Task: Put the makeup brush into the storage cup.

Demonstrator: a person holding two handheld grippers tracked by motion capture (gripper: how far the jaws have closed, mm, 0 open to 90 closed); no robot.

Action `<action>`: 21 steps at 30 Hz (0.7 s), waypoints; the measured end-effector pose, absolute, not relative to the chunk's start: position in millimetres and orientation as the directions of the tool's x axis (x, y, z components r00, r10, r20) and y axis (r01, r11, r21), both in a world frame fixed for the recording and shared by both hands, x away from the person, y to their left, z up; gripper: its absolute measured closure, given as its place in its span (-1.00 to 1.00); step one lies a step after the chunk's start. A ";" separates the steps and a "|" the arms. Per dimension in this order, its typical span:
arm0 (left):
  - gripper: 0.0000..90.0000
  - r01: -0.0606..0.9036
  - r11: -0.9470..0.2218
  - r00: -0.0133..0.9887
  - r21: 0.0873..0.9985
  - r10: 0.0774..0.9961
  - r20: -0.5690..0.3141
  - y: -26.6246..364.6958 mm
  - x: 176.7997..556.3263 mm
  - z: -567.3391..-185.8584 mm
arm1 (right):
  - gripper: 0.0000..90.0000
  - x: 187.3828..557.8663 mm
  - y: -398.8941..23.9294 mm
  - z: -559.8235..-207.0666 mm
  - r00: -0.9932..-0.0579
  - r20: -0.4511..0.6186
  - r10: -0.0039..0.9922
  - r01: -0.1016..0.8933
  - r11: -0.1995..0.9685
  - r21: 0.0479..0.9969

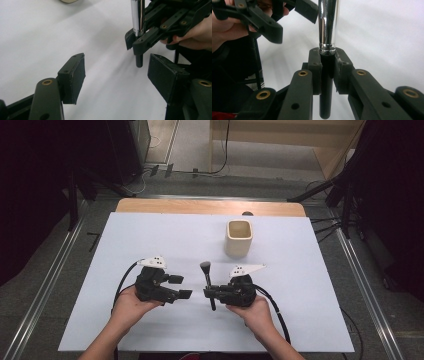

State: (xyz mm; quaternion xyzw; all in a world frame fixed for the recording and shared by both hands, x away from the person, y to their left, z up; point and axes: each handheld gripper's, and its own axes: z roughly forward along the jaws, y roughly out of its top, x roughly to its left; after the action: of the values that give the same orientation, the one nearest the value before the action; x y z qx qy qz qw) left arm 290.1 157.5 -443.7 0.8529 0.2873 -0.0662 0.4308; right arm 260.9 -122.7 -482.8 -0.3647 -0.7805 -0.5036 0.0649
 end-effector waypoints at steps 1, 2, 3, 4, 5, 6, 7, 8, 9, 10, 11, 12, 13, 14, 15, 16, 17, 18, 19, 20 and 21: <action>-0.32 0.542 -0.471 0.829 0.696 0.434 -0.352 158.0 289.8 -444.1 | 0.77 261.4 -122.7 -482.6 -0.726 0.466 0.505 0.633 0.226 0.741; -0.32 0.537 -0.476 0.832 0.696 0.436 -0.343 158.2 289.5 -444.6 | 0.77 261.6 -122.7 -482.2 -0.725 0.467 0.506 0.634 0.224 0.740; -0.33 0.536 -0.480 0.832 0.694 0.439 -0.339 158.4 289.0 -445.0 | 0.77 261.9 -122.8 -482.1 -0.726 0.465 0.506 0.633 0.226 0.741; -0.33 0.533 -0.487 0.834 0.692 0.442 -0.331 158.6 288.7 -445.6 | 0.77 262.3 -122.9 -482.0 -0.728 0.462 0.507 0.630 0.227 0.743; -0.33 0.529 -0.493 0.836 0.691 0.444 -0.323 158.9 288.4 -446.2 | 0.77 262.7 -122.9 -482.1 -0.729 0.460 0.507 0.629 0.229 0.743; -0.34 0.522 -0.499 0.837 0.692 0.454 -0.304 159.0 287.7 -447.2 | 0.77 263.1 -122.8 -482.3 -0.729 0.457 0.509 0.628 0.232 0.743; -0.35 0.516 -0.502 0.839 0.694 0.459 -0.292 159.0 287.2 -447.9 | 0.77 263.6 -122.6 -482.3 -0.728 0.457 0.512 0.629 0.233 0.742; -0.35 0.503 -0.517 0.846 0.693 0.460 -0.271 159.7 287.1 -448.4 | 0.77 263.8 -122.7 -482.3 -0.727 0.457 0.512 0.630 0.234 0.741; -0.35 0.499 -0.521 0.847 0.692 0.463 -0.261 160.0 287.0 -449.1 | 0.77 264.1 -122.9 -482.2 -0.726 0.456 0.515 0.631 0.235 0.739; -0.35 0.496 -0.527 0.849 0.690 0.463 -0.256 160.5 287.0 -449.6 | 0.77 264.2 -123.1 -482.0 -0.725 0.455 0.517 0.631 0.235 0.739; -0.36 0.494 -0.530 0.849 0.689 0.465 -0.251 161.0 286.9 -450.1 | 0.77 264.6 -123.5 -481.9 -0.727 0.452 0.517 0.629 0.237 0.740; -0.37 0.492 -0.534 0.849 0.687 0.468 -0.245 161.3 286.7 -450.6 | 0.77 264.8 -123.9 -481.7 -0.726 0.450 0.520 0.629 0.238 0.740; -0.37 0.489 -0.540 0.850 0.685 0.471 -0.236 161.7 286.4 -451.0 | 0.77 265.1 -124.4 -481.3 -0.725 0.450 0.522 0.630 0.237 0.740; -0.38 0.486 -0.544 0.851 0.684 0.473 -0.228 162.2 286.0 -451.6 | 0.77 265.5 -125.0 -481.1 -0.726 0.446 0.524 0.627 0.237 0.742; -0.38 0.478 -0.552 0.854 0.683 0.475 -0.214 162.8 285.8 -452.2 | 0.77 265.8 -125.7 -480.4 -0.723 0.446 0.527 0.629 0.237 0.740; -0.39 0.475 -0.556 0.854 0.682 0.478 -0.205 163.3 285.4 -452.8 | 0.77 266.3 -126.6 -480.0 -0.725 0.441 0.529 0.625 0.237 0.743; -0.39 0.473 -0.562 0.854 0.678 0.481 -0.197 164.0 285.1 -453.2 | 0.77 266.6 -127.4 -479.4 -0.725 0.437 0.532 0.624 0.237 0.745; -0.39 0.473 -0.565 0.853 0.676 0.484 -0.193 164.4 284.7 -453.9 | 0.77 266.8 -128.2 -478.7 -0.724 0.437 0.534 0.623 0.236 0.746; -0.40 0.474 -0.570 0.852 0.670 0.489 -0.187 165.1 284.6 -454.3 | 0.77 267.2 -128.7 -478.1 -0.725 0.433 0.535 0.621 0.236 0.748; -0.40 0.477 -0.570 0.850 0.669 0.494 -0.185 165.4 284.3 -455.0 | 0.77 267.6 -129.1 -477.4 -0.726 0.433 0.535 0.620 0.235 0.749; -0.40 0.479 -0.570 0.847 0.667 0.499 -0.181 166.0 283.8 -455.1 | 0.77 268.0 -129.4 -476.6 -0.725 0.433 0.536 0.621 0.235 0.748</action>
State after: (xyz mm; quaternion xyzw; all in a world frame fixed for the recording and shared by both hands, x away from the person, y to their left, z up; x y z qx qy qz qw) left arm 283.8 166.0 -455.1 0.8860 0.2760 0.0140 0.3723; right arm 268.0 -129.4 -476.6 -0.3686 -0.7846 -0.4967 0.0428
